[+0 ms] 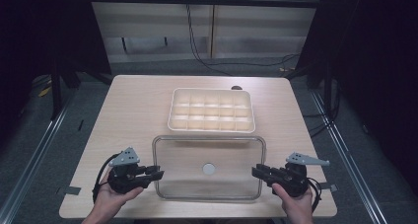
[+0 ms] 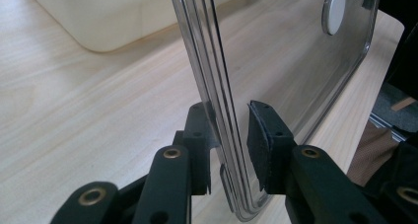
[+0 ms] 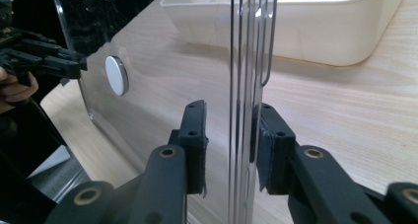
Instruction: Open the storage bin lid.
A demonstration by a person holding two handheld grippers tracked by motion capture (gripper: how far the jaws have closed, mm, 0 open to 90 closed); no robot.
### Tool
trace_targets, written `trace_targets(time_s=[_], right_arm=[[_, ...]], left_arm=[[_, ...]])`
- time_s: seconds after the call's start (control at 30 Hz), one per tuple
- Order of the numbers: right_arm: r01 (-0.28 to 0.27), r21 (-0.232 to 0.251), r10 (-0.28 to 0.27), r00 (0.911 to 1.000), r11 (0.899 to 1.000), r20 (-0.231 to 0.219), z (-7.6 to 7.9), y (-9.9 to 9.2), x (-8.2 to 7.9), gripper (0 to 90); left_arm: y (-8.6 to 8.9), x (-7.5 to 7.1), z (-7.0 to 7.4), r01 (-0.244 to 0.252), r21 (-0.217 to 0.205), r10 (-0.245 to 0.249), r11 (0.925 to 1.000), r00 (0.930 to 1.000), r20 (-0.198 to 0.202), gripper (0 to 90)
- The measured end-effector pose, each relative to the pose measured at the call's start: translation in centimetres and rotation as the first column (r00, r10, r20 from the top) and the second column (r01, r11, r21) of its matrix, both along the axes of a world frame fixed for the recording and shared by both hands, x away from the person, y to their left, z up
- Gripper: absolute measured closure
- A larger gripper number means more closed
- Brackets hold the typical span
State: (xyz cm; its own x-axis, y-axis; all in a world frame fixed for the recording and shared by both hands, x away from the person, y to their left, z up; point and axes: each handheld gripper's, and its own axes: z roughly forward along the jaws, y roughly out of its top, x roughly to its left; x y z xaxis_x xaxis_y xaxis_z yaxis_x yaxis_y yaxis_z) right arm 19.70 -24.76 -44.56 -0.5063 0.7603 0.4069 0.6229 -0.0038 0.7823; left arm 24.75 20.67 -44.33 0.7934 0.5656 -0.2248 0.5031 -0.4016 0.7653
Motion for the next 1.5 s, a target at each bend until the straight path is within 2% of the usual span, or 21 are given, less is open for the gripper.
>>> trace_targets(time_s=[0.1,0.23,0.37,0.47,0.6,0.73,0.87,1.07,1.5], right_arm=[[0.004,-0.009,-0.005,0.9999,1.000,-0.009,-0.3,0.0,0.1,68.9],[0.011,0.007,-0.010,0.9992,1.000,-0.038,-1.1,-0.2,0.5,68.8],[0.011,-0.016,-0.012,0.9981,1.000,-0.061,-1.7,-0.1,1.1,67.5],[0.012,-0.011,-0.013,0.9974,1.000,-0.071,-2.0,-0.1,1.3,66.4],[0.017,-0.043,-0.021,0.9962,0.999,-0.085,-2.4,0.0,1.5,62.6],[0.026,-0.055,-0.032,0.9943,0.998,-0.101,-2.6,0.1,1.6,60.3],[0.028,-0.089,-0.038,0.9925,0.996,-0.116,-2.9,0.5,1.9,56.6],[0.023,-0.102,-0.036,0.9903,0.995,-0.134,-3.1,0.9,2.3,54.3],[0.016,-0.138,-0.043,0.9809,0.990,-0.190,-3.7,1.3,3.2,48.2]], left_arm=[[-0.2,0.1,-0.5,-0.006,0.002,0.006,1.0000,0.9998,-0.020,70.6],[-0.4,0.1,-0.8,-0.014,0.012,0.014,0.9998,0.9999,-0.008,69.0],[-0.5,0.5,-1.2,-0.021,0.019,0.022,0.9996,0.9994,-0.027,66.9],[-0.7,0.6,-1.3,-0.014,0.031,0.014,0.9994,0.9996,-0.025,65.5],[-1.1,0.5,-1.7,-0.009,0.062,0.011,0.9980,0.9991,-0.042,62.8],[-1.2,0.8,-1.9,-0.013,0.057,0.016,0.9983,0.9984,-0.054,62.3],[-1.2,1.2,-2.1,-0.013,0.075,0.018,0.9971,0.9977,-0.065,61.1],[-1.0,1.4,-2.4,-0.009,0.071,0.015,0.9974,0.9966,-0.081,60.2],[-1.3,2.0,-2.9,-0.008,0.101,0.021,0.9949,0.9919,-0.125,57.7]])
